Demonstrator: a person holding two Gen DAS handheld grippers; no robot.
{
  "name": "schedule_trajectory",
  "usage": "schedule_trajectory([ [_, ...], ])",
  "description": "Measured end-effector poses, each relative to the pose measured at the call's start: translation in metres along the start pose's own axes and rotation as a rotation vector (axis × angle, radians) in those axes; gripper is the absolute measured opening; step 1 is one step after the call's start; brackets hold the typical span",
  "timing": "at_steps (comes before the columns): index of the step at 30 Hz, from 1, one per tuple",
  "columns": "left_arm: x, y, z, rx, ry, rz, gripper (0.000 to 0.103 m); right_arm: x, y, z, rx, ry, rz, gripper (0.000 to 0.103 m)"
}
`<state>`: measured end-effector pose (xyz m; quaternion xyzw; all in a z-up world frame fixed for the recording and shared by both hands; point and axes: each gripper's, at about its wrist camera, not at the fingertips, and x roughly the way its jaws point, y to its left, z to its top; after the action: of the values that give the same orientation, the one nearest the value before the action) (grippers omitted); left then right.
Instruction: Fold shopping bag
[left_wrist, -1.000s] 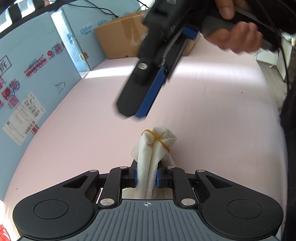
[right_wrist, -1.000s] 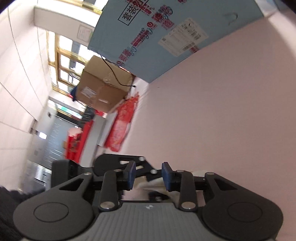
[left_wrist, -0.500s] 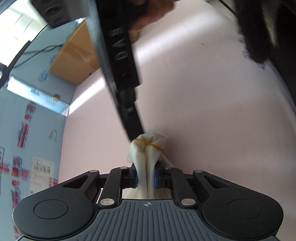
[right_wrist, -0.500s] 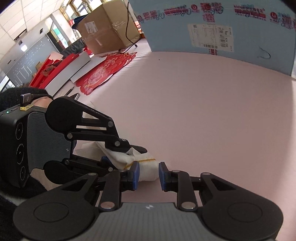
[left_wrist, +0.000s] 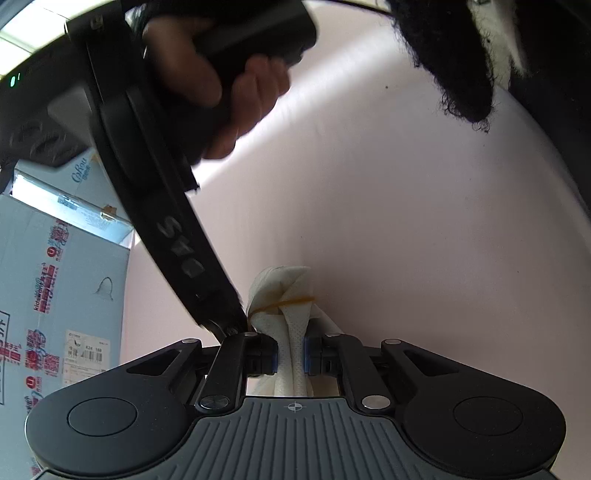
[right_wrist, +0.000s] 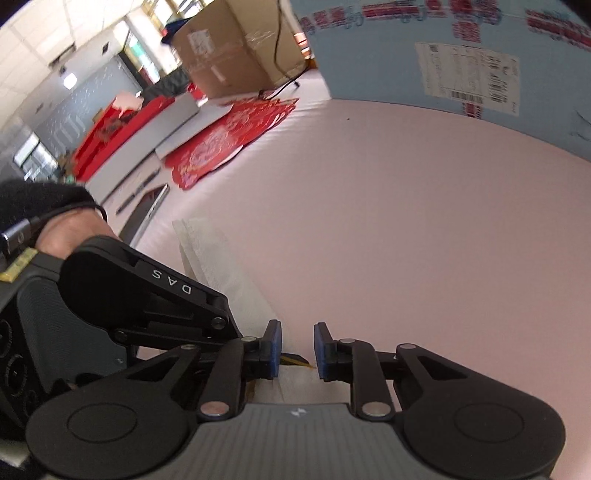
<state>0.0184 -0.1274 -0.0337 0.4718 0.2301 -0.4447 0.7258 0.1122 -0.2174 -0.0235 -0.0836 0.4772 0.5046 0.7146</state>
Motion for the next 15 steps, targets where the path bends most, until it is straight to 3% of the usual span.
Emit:
schedule_trajectory([
  [3,-0.012,0.033,-0.015,-0.27,-0.08,-0.066,0.013,0.002,-0.01,0.016,0.003,0.027,-0.001,0.036],
  [6,-0.018,0.058,-0.035,-0.451,-0.094,-0.134,0.013,-0.026,-0.029,0.016,0.131,-0.074,0.004,0.037],
  [10,-0.016,0.087,-0.059,-0.579,-0.083,-0.256,0.013,-0.064,-0.035,0.001,0.201,-0.186,0.106,0.04],
  [15,-0.009,0.108,-0.059,-0.575,-0.07,-0.466,0.013,-0.064,0.005,-0.007,-0.021,-0.085,0.092,0.044],
])
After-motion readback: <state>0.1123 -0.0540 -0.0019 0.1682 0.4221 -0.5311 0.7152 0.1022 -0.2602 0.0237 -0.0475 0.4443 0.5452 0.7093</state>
